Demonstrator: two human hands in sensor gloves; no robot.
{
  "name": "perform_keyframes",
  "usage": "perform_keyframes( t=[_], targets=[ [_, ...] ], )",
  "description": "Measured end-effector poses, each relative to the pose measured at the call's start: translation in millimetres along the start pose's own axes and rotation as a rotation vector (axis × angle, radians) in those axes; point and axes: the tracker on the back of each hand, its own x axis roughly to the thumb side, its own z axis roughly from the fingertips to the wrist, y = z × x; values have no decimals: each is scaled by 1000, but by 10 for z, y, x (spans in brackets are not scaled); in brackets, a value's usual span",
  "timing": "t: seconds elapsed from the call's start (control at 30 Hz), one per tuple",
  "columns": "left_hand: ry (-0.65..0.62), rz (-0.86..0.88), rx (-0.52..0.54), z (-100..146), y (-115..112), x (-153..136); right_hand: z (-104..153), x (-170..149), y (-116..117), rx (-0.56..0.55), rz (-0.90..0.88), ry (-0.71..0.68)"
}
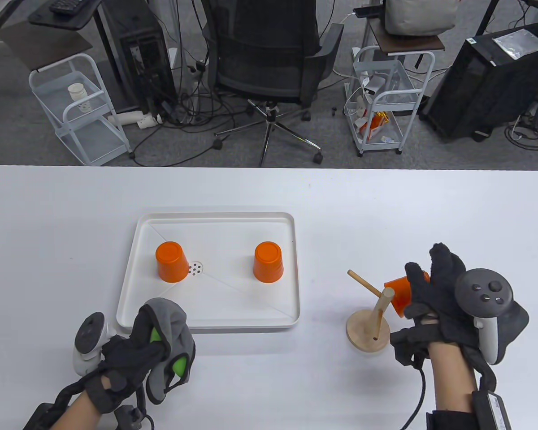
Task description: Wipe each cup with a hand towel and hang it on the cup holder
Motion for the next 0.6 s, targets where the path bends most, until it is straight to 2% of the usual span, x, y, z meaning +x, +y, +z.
perform_keyframes(
  t=[0.17, 0.3, 0.43, 0.6],
  targets=[
    [-5, -11, -1, 6, 6, 6, 215, 564, 120, 27, 143, -210],
    [-15, -28, 2, 19, 14, 29, 337, 946, 346, 78, 213, -335],
    [-23, -34, 0, 23, 19, 43, 412, 1261, 683, 163, 232, -407],
    [-35, -39, -1, 30, 29, 51, 394, 1536, 1220, 262, 344, -469]
  ],
)
